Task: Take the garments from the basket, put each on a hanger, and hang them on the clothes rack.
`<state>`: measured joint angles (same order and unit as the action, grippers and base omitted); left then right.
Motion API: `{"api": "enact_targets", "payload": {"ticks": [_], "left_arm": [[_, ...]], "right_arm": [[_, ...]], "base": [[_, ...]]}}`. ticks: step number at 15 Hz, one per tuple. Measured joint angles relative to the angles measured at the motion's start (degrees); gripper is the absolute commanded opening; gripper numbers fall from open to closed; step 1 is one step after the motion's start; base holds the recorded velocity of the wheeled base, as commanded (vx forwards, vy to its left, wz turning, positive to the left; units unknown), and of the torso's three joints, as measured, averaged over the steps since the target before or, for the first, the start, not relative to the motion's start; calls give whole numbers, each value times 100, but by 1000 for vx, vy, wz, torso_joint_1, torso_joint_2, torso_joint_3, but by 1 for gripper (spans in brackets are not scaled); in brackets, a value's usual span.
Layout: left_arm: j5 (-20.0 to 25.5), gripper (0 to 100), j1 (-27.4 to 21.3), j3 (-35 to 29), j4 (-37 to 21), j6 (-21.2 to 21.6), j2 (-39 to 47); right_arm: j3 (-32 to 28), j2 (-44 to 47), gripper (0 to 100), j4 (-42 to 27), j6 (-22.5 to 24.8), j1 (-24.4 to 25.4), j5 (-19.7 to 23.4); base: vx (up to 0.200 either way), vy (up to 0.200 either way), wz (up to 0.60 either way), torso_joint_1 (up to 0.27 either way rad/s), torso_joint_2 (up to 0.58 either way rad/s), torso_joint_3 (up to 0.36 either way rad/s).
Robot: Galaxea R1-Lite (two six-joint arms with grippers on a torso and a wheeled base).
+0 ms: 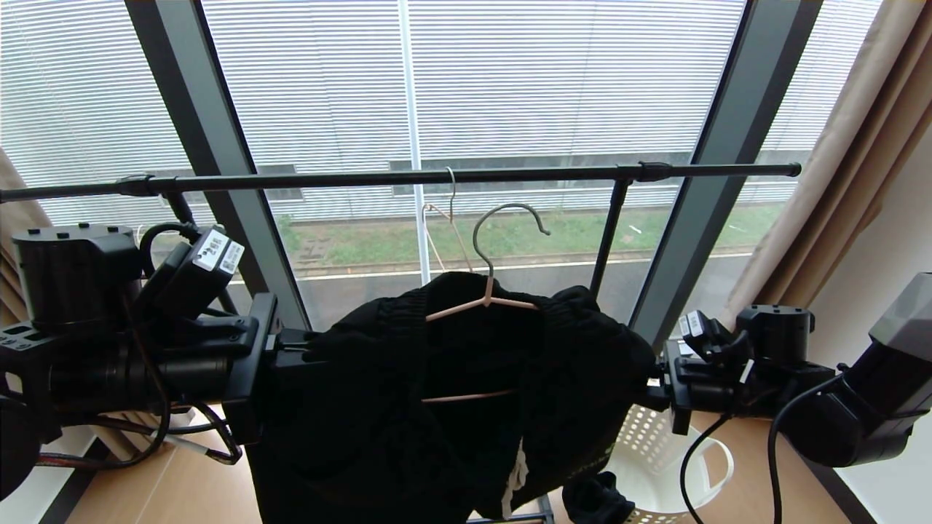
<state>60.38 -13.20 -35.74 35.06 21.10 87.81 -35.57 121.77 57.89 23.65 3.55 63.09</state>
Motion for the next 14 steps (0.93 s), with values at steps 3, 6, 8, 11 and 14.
{"api": "enact_targets", "payload": {"ticks": [3,6,8,11,14], "left_arm": [[0,0,59,-11,2,-57,-49],[2,0,138,-11,0,-61,-129],[2,0,234,-11,2,-63,-190],[5,0,315,-2,5,-105,-245],[2,0,358,-2,7,-140,-302]], "right_arm": [[-34,-11,0,0,5,-22,-6],[-80,-11,0,0,5,-96,-6],[-126,-13,0,-1,2,-190,-9],[-179,-13,0,-1,0,-295,-9],[-211,-11,0,-4,-1,-350,-9]], "base": [[0,0,0,0,0,0],[0,0,0,0,0,0],[0,0,0,0,0,0],[0,0,0,0,0,0],[0,0,0,0,0,0]]}}
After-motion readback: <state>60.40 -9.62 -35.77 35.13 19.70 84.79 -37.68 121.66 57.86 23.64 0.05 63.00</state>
